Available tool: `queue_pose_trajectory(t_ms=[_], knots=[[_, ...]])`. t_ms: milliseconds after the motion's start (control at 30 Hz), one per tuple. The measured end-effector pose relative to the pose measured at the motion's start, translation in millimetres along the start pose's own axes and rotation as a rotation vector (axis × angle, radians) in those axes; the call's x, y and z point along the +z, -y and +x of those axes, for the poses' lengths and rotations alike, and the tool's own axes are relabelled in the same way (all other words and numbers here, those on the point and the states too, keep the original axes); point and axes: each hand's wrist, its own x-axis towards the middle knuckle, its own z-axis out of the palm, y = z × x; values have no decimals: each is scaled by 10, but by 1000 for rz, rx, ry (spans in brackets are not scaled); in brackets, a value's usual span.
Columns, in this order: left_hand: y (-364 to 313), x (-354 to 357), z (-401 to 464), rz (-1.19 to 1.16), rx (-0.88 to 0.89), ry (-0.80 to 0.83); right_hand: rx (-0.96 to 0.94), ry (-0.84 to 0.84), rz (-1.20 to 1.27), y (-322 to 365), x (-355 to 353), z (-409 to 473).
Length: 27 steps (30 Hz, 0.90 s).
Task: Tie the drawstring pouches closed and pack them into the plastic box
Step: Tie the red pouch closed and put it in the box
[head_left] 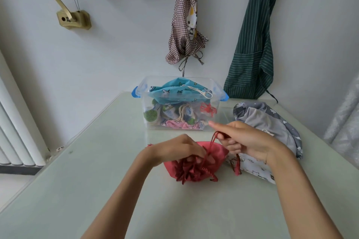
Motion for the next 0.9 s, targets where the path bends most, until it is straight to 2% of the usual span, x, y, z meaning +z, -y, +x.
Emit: queue_pose_trajectory(t_ms=[100, 167, 267, 400, 467, 533, 600, 700, 833, 900], knots=[[-35, 54, 50, -74, -41, 114, -52, -52, 202, 3, -18, 23], [-51, 55, 61, -118, -20, 131, -127, -99, 222, 19, -1, 25], [-82, 82, 21, -59, 112, 129, -258, -212, -50, 53, 115, 52], [-72, 125, 21, -91, 152, 249, -341, -458, -732, -61, 289, 226], [-66, 111, 27, -196, 140, 214, -376, -502, -716, -111, 256, 254], [-37, 69, 29, -308, 116, 115, -421, -417, -506, -140, 142, 207], [-11, 8, 34, -413, 95, 26, -389, -230, -357, -129, 51, 112], [5, -52, 34, -460, 70, -43, -270, -48, -374, -154, -4, 40], [-4, -59, 17, -426, 69, -52, -284, 19, -336, -200, 41, 48], [6, -77, 25, -442, 60, -69, -301, -58, -379, -222, 58, 82]])
